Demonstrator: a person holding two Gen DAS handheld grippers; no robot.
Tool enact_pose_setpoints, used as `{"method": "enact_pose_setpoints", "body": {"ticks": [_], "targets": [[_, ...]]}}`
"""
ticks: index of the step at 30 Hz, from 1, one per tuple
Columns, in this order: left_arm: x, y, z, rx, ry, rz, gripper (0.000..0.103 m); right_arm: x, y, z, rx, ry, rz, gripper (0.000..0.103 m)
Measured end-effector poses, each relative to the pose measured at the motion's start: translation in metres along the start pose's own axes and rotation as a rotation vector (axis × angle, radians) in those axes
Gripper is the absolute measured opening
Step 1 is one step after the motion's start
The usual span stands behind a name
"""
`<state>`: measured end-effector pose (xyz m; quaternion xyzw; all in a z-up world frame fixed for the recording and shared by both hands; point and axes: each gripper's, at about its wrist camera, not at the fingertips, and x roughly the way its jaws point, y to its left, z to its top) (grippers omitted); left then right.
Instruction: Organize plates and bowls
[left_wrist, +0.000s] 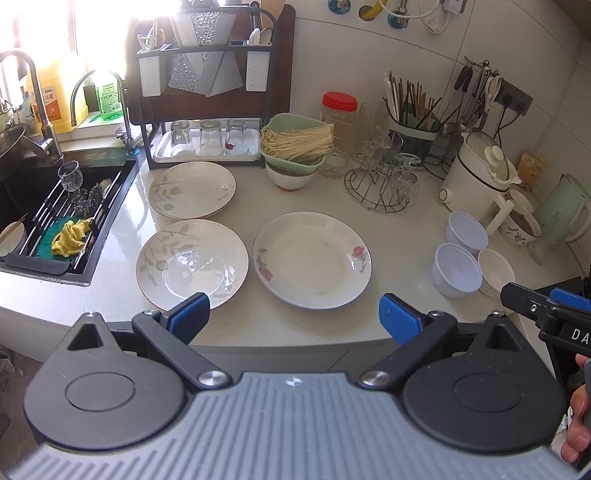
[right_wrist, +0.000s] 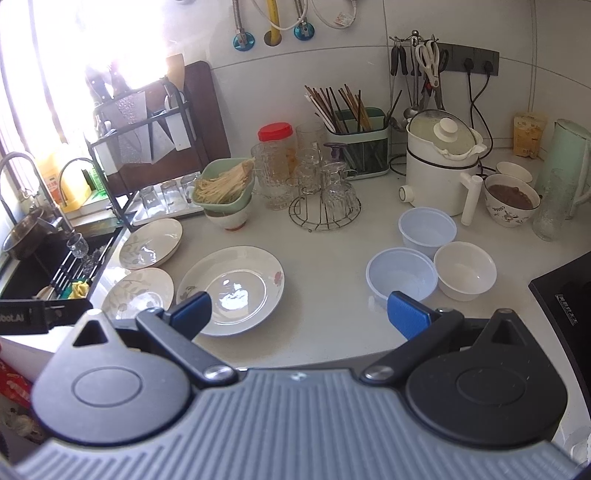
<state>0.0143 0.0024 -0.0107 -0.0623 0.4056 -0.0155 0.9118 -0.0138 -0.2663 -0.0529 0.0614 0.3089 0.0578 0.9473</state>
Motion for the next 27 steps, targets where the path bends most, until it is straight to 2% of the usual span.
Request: {"method": "enact_pose_setpoints", "body": {"ticks": [22,27], "targets": [[0.0007,-0.0044,-0.0031,-0.011,0.003,0.004,0.1,0.0021,0.0014,-0.0029,-0.012,0.003,-0.006,0.103],[0.0016,-0.0024,-0.0028,-0.011,0.001,0.029,0.1,0.0054,-0.0048,-0.003,0.0,0.013,0.013,0.103]]}}
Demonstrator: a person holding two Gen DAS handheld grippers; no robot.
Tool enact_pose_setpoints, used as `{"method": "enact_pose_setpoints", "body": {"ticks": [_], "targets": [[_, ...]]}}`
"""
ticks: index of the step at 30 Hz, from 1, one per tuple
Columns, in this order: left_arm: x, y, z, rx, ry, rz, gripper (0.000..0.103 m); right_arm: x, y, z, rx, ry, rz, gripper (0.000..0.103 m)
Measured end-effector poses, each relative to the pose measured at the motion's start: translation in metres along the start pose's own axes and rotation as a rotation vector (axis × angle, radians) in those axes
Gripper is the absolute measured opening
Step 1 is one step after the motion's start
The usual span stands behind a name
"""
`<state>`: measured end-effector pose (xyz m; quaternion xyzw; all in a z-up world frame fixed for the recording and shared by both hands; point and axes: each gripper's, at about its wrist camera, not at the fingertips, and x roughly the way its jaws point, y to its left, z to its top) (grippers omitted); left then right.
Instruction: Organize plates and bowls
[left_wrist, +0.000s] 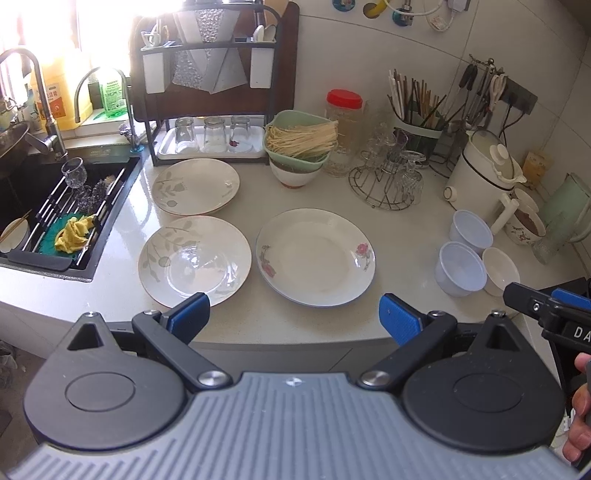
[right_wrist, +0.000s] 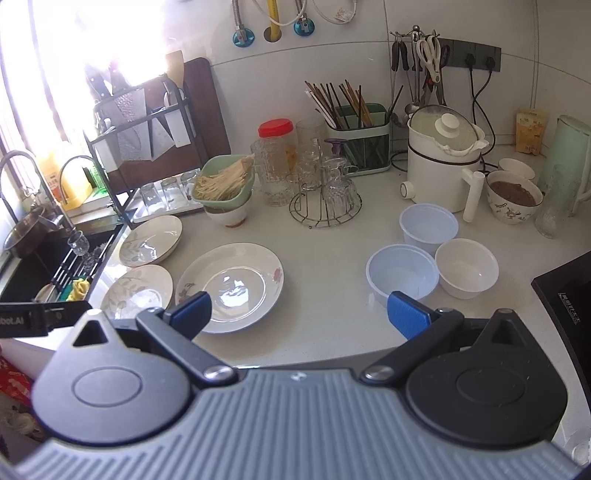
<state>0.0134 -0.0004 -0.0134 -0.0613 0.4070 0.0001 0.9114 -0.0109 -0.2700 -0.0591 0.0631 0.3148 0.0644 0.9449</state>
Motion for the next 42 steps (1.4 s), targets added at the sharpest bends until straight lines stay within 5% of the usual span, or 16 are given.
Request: {"method": "enact_pose_setpoints", "body": {"ticks": [26,42], "targets": [[-0.011,-0.007,-0.027,-0.114,-0.011,0.165,0.1,0.012,-0.014,-0.003,-0.031,0.031,0.301,0.099],[0.036,0.078,0.014,-0.07,0.012,0.094,0.1,0.054,0.065,0.003,-0.028,0.055,0.269,0.085]]}}
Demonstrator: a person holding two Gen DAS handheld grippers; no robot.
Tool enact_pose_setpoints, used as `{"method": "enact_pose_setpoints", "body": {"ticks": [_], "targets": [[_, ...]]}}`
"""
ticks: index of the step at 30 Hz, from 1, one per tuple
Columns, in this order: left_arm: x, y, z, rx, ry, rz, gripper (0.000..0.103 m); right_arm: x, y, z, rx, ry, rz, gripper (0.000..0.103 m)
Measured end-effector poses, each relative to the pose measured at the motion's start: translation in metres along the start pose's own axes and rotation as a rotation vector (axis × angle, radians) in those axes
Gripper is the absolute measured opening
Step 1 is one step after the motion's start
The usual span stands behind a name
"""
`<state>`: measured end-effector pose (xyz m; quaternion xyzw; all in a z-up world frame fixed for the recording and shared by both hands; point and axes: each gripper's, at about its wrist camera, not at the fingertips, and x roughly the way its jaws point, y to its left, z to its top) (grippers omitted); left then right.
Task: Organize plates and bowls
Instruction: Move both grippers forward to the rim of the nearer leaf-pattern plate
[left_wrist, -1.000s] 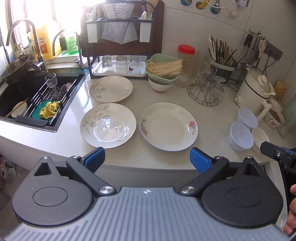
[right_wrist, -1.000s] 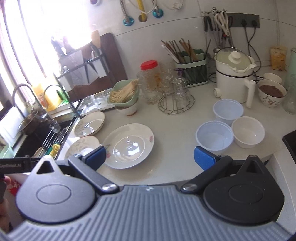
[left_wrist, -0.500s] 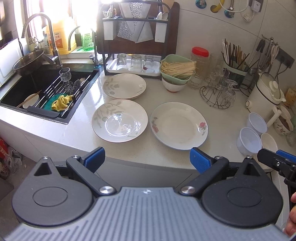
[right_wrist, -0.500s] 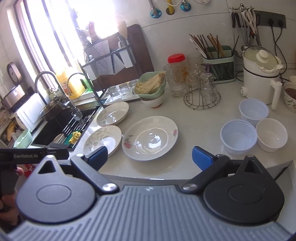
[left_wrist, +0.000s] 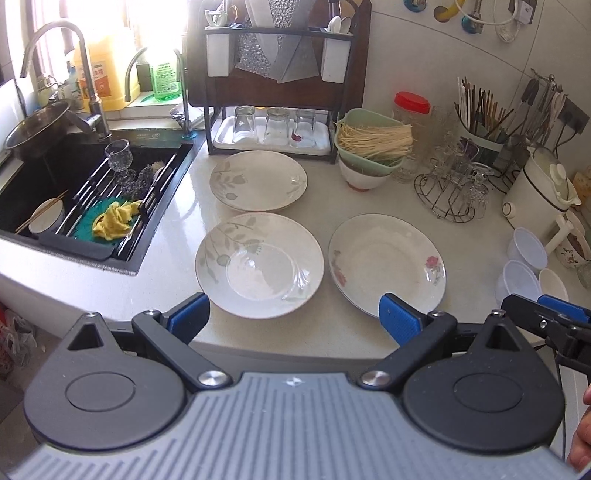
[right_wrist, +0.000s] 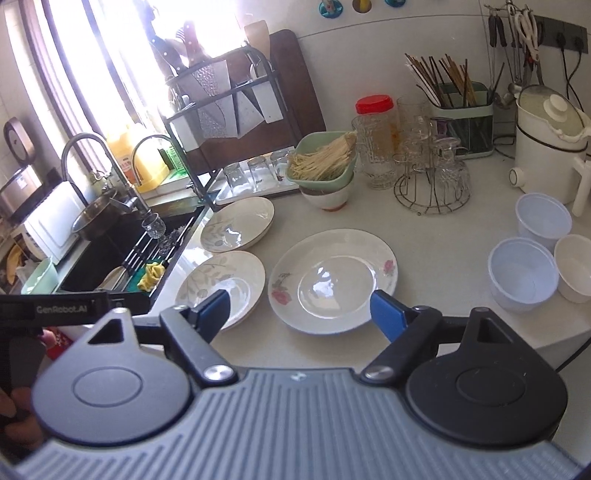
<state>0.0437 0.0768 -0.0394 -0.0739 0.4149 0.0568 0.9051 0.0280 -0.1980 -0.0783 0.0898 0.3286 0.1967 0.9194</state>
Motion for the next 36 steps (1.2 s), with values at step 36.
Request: {"method": "enact_pose_setpoints", "body": {"ticks": [36], "targets": [[0.21,0.166,0.091,0.174,0.191,-0.206,0.099,0.192,0.105,-0.001,0.216,0.208,-0.197,0.053]]}}
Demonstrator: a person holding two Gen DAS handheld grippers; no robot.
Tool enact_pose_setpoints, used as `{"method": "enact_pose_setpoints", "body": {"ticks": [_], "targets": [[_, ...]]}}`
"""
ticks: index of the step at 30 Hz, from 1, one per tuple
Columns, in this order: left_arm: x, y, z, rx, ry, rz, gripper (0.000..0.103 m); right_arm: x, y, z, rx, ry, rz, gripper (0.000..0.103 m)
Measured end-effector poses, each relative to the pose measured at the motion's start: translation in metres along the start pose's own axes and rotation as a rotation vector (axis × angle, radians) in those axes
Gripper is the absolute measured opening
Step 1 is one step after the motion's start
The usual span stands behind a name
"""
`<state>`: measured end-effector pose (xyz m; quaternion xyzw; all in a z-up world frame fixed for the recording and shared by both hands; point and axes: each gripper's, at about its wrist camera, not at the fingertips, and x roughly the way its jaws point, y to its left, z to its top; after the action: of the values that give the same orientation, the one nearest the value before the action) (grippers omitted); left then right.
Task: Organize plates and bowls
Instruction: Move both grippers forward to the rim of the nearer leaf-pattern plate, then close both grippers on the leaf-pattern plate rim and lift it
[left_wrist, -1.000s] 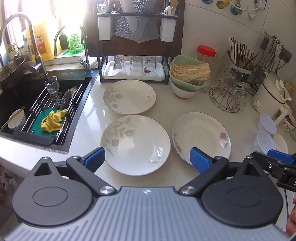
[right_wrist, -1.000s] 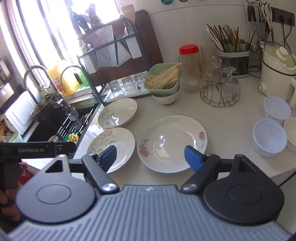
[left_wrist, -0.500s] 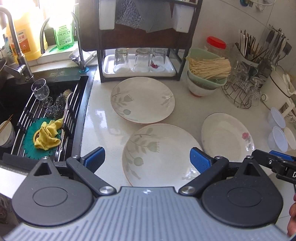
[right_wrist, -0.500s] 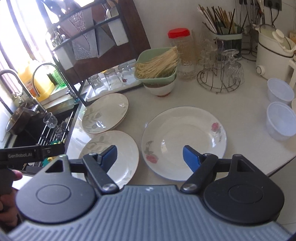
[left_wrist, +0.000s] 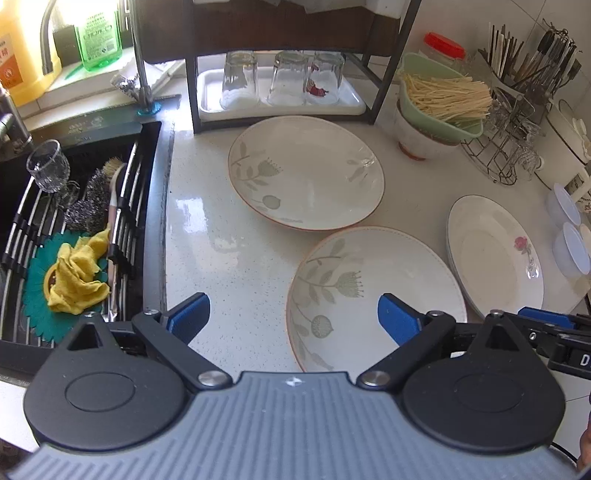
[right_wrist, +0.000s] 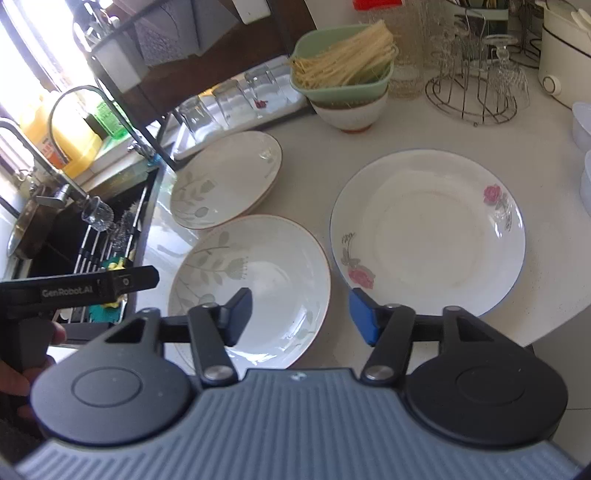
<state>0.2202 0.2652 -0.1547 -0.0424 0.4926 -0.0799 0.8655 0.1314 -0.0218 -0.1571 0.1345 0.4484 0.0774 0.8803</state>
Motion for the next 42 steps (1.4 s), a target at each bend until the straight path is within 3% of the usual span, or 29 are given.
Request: {"method": "enact_pose_setpoints", "body": {"ticks": [2,6,9,11,15,22,31,42], "targets": [[0.009,0.004,0.0,-0.021,0.007,-0.023,0.099,0.01,-0.001,-0.001,0.012,0.014,-0.014,0.045],[0.024,0.008,-0.001,-0.035,0.0,-0.078,0.098,0.029,-0.005,-0.005,0.039,0.033,-0.016,0.045],[0.036,0.009,-0.003,-0.05,0.006,-0.103,0.091,0.04,-0.008,-0.009,0.056,0.044,-0.02,0.045],[0.044,0.01,-0.004,-0.054,0.013,-0.112,0.083,0.047,-0.01,-0.012,0.078,0.047,-0.012,0.044],[0.057,0.012,-0.004,-0.051,0.021,-0.131,0.055,0.056,-0.014,-0.015,0.109,0.051,-0.021,0.017],[0.074,0.018,-0.003,-0.094,0.06,-0.197,0.035,0.062,-0.021,-0.016,0.169,0.038,-0.014,0.011],[0.072,0.024,0.0,-0.1,0.102,-0.255,0.034,0.061,-0.023,-0.015,0.211,0.052,0.015,0.011],[0.04,0.016,0.028,-0.068,0.114,-0.311,0.034,0.032,-0.017,0.004,0.224,0.04,0.023,0.011]]}}
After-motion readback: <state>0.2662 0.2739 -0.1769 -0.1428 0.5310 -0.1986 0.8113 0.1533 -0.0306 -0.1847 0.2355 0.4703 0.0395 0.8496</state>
